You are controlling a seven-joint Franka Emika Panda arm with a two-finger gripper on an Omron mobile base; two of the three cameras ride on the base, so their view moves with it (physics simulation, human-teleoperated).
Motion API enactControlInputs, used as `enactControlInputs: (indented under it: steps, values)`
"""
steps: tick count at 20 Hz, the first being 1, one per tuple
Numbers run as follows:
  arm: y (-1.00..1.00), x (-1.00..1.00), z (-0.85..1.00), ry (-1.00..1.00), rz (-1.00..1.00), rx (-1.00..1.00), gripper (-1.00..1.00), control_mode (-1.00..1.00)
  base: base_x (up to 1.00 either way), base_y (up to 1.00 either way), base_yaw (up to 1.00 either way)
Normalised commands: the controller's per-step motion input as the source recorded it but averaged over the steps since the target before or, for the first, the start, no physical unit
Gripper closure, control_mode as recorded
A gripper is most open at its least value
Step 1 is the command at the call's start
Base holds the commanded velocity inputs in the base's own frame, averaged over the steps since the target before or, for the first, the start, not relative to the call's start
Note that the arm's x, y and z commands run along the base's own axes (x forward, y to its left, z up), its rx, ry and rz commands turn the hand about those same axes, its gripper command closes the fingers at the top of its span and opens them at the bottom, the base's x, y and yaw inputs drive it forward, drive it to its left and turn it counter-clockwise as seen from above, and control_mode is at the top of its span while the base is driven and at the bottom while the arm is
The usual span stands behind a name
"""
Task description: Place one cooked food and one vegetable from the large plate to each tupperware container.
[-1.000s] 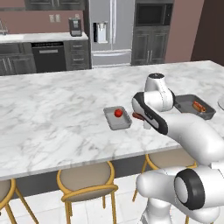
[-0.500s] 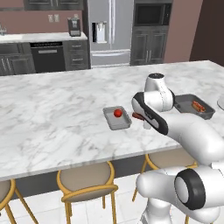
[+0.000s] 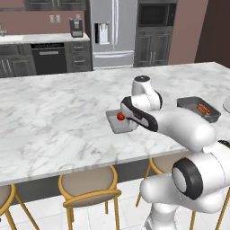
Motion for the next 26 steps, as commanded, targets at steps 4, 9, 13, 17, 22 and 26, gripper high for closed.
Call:
enactControlInputs:
  steps: [4, 9, 13, 17, 22, 26]
  values:
    - [0.39, 0.61, 0.06, -0.01, -0.59, 0.11, 1.00, -1.00, 0.00, 0.00, 0.00]
    - [-0.03, 0.71, 0.07, 0.22, -0.42, 0.07, 1.00, -1.00, 0.00, 0.00, 0.00]
    - [-0.01, 0.74, 0.00, 0.25, -0.44, 0.05, 1.00, -1.00, 0.00, 0.00, 0.00]
    - [0.11, 0.41, -0.02, 0.14, -0.40, 0.03, 1.00, -1.00, 0.00, 0.00, 0.00]
    - [0.11, 0.19, -0.51, 0.00, -0.30, 0.11, 1.00, -1.00, 0.00, 0.00, 0.00]
    - [0.02, 0.39, -0.48, 0.01, -0.22, 0.00, 1.00, -1.00, 0.00, 0.00, 0.00]
